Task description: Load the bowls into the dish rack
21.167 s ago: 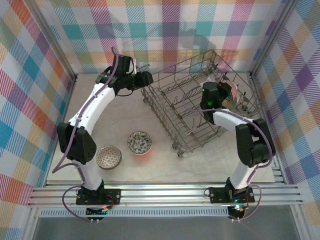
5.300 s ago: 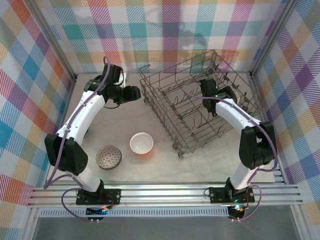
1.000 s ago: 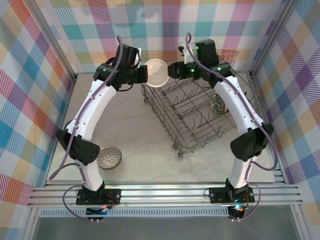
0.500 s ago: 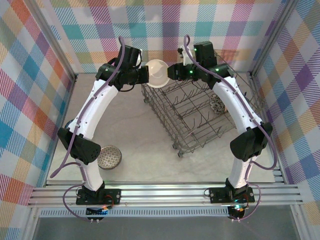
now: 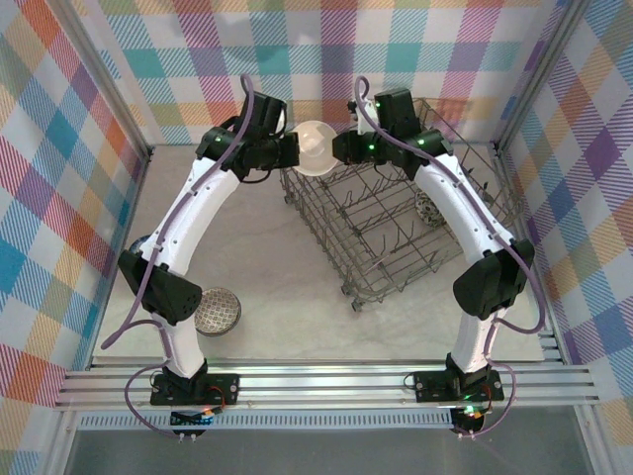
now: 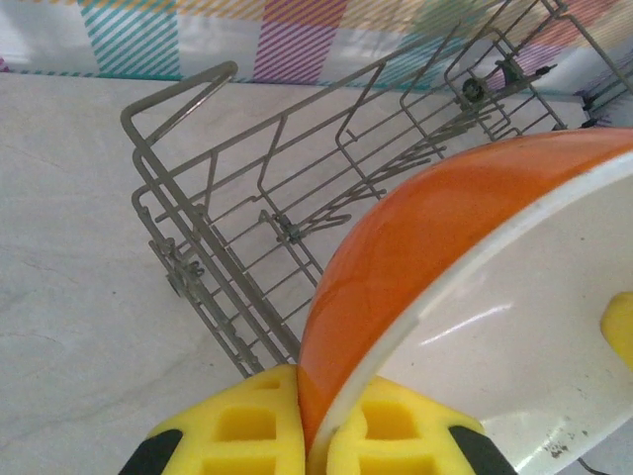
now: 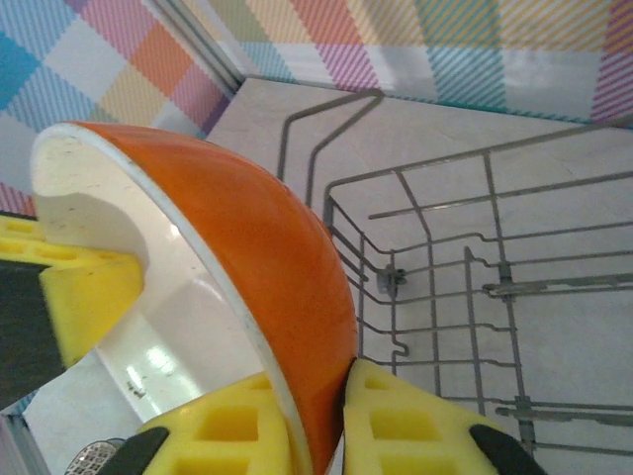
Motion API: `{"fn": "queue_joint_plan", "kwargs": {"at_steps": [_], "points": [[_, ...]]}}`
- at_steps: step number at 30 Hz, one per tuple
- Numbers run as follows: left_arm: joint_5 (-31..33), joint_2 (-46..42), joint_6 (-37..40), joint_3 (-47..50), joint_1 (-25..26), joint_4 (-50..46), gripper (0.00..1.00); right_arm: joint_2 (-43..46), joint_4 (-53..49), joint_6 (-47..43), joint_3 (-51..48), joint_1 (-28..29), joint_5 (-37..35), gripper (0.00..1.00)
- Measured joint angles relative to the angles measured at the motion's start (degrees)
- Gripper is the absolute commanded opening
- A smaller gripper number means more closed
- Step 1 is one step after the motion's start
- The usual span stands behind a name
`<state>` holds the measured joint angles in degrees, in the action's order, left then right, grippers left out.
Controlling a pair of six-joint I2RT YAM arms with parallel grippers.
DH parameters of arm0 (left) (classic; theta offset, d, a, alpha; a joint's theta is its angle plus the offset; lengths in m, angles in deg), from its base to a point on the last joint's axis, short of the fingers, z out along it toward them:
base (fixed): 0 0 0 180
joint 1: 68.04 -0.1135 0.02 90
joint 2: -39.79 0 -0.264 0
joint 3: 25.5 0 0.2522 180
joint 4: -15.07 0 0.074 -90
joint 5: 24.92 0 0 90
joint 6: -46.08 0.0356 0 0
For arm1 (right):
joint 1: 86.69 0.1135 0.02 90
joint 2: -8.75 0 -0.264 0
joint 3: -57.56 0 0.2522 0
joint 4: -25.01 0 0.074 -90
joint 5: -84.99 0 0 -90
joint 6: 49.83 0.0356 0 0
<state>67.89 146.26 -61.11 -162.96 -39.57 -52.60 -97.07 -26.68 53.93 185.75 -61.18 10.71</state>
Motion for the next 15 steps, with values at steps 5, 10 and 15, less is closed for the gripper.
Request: {"fn": "queue_joint_plan", "kwargs": {"at_steps": [5,10,15], "points": [[0.02,1.40,-0.42,0.00,0.37,-0.09,0.17,0.11,0.66,0.85,-1.97,0.17,-2.99,0.08],[-2.34,1.60,-1.42,-0.35,1.09,0.48,0.33,0.13,-0.02,1.49,-2.86,0.17,-7.13,0.02],[-4.02,1.57,-1.49,-0.63,1.31,1.70,0.46,0.17,-1.36,2.10,-2.97,0.17,-11.96,0.00]]}}
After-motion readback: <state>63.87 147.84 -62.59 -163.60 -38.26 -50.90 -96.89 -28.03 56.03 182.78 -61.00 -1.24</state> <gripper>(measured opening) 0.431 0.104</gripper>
